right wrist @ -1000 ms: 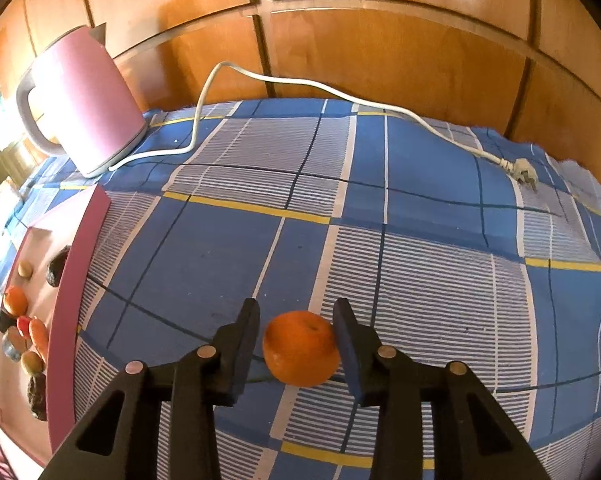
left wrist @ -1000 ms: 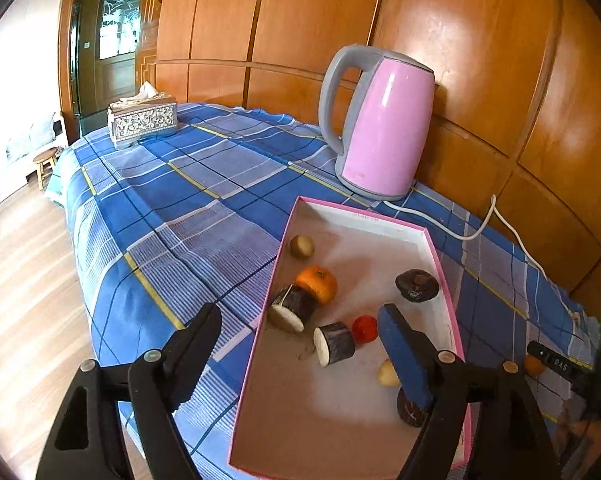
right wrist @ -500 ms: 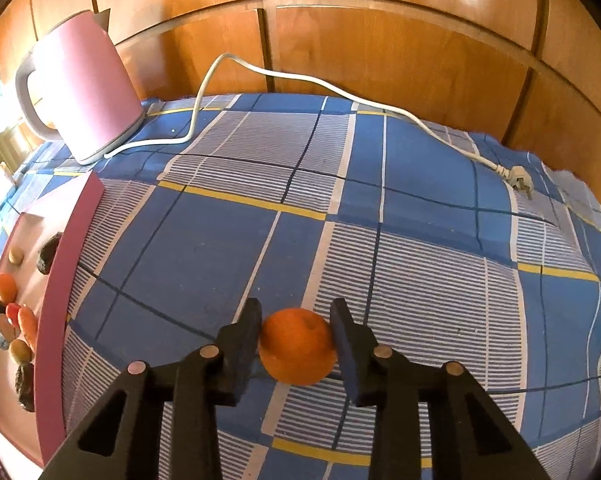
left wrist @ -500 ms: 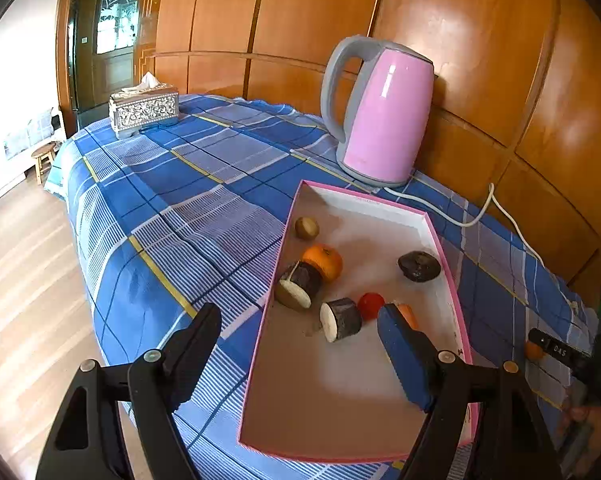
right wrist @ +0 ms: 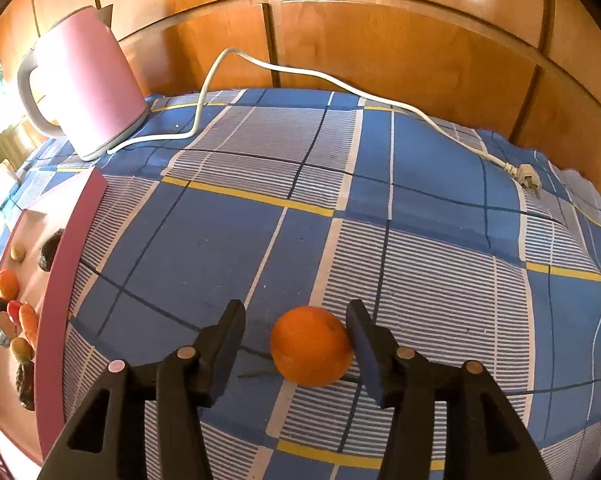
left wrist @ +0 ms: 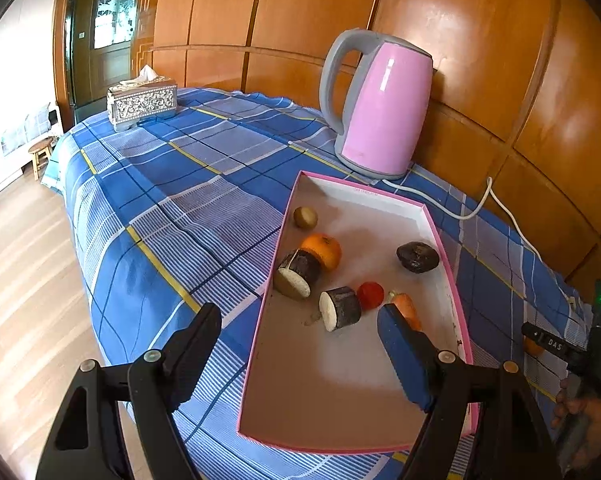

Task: Organize fruits
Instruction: 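Carry the mandarin with the right gripper into the tray and release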

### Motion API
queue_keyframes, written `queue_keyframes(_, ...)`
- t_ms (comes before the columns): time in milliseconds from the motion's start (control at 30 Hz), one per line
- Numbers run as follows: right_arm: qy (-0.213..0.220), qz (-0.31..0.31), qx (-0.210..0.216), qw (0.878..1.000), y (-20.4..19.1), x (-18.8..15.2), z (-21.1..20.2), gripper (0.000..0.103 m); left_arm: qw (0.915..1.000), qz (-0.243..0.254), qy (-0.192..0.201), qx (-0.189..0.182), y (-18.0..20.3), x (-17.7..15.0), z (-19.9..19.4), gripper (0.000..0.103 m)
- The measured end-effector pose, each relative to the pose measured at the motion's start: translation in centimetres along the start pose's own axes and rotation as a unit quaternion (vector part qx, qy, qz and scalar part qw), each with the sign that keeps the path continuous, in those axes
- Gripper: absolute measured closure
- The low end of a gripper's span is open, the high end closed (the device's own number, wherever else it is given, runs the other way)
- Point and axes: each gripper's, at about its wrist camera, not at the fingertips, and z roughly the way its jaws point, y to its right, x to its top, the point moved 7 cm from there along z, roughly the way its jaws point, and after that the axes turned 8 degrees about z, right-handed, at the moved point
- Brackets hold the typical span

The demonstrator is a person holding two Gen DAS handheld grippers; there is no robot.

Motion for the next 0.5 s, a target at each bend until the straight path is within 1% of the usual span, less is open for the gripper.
queue_keyframes(67,-0.003,0.003,0.002,1.000,0.3,-0.1,0.1,0.050,1.0000,-0.002,-0.001,-0.001,0.0,0.0,0.0,0.022)
queue_keyframes(100,-0.004,0.005,0.003,1.000,0.5,-0.1,0.2,0.056,1.0000,-0.001,-0.001,-0.002,0.1,0.0,0.0,0.022)
queue_keyframes(133,-0.003,0.006,0.000,1.000,0.7,-0.2,0.1,0.065,1.0000,0.000,-0.001,-0.002,0.1,0.0,0.0,0.022)
queue_keyframes(167,0.002,0.005,-0.002,1.000,0.9,-0.2,-0.1,0.065,1.0000,0.001,-0.001,-0.003,0.2,0.0,0.0,0.022)
queue_keyframes(233,0.001,0.012,0.010,1.000,1.2,-0.2,-0.3,0.066,1.0000,0.001,-0.001,-0.004,0.3,-0.1,0.0,0.022)
queue_keyframes(400,0.002,0.013,0.018,1.000,1.5,-0.9,-1.0,0.066,1.0000,0.000,-0.002,-0.004,0.2,-0.2,-0.1,0.022)
queue_keyframes(500,0.006,0.021,0.032,0.999,1.7,-1.4,-1.9,0.066,1.0000,-0.001,-0.005,-0.003,0.0,-0.5,-0.1,0.022)
